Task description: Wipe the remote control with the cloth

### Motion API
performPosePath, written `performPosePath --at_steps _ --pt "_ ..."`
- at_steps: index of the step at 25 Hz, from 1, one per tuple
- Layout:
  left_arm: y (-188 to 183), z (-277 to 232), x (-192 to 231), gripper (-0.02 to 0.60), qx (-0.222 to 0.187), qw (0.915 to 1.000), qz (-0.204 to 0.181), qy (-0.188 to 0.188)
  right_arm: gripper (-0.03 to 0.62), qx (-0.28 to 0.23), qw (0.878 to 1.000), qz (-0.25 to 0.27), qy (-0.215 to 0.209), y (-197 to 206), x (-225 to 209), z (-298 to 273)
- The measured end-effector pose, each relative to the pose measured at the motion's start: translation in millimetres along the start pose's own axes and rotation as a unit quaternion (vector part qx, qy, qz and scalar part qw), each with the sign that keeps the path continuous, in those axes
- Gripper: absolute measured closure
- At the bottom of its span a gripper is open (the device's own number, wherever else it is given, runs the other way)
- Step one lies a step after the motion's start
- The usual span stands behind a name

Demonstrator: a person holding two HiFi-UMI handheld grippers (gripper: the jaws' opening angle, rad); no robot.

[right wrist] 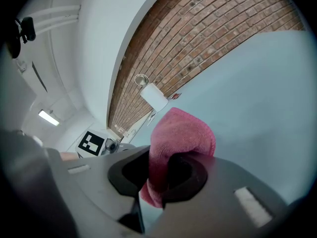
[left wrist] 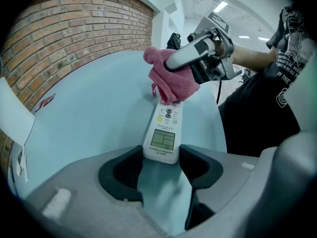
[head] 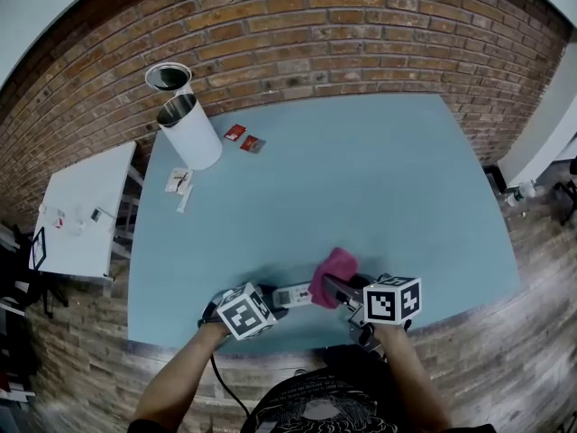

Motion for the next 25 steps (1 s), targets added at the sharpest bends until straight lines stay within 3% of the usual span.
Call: performPosePath --at_steps 3,7,12,15,19,25 --pt "0.5 0.6 1.0 0.341 -0.010 0.9999 0.004 -0.006 0.531 -0.017 1.000 0.006 0.004 -2.7 6.2 3.6" --pt "4.3 7.4 6.0 0.339 -0.034 0.9981 0.024 -0.046 0.530 -0.047 0.999 0.013 0.012 -7.6 13.8 9.1" --pt "13.6 22.3 11.2 0.339 -0.086 0.9909 0.070 -0.076 0.531 -0.068 0.996 0.037 0.034 -4.1 27.0 15.5" --pt "12.0 43.2 9.0 0.355 -0.131 0.9795 0.124 -0.090 0.531 -0.077 0.993 0.067 0.067 -0.5 36.6 21.1" --pt "0.4 69.6 -2.3 0.382 -0.213 0.9560 0.177 -0.096 0.531 -0.097 0.981 0.118 0.119 6.2 55.7 29.9" --pt "-22.1 92.6 -33.9 0.403 -0.293 0.9318 0.183 -0.112 0.531 -0.126 0.958 0.186 0.177 24.3 88.3 40.8"
Point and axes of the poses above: the fingertips, and each gripper's own axes: z backward along the fingers, x to its left, y out of its underside, the point moved 4 cm from there along z, backward along the fingers, and after that the axes turned 10 degrees about x, right-handed, at the moved point
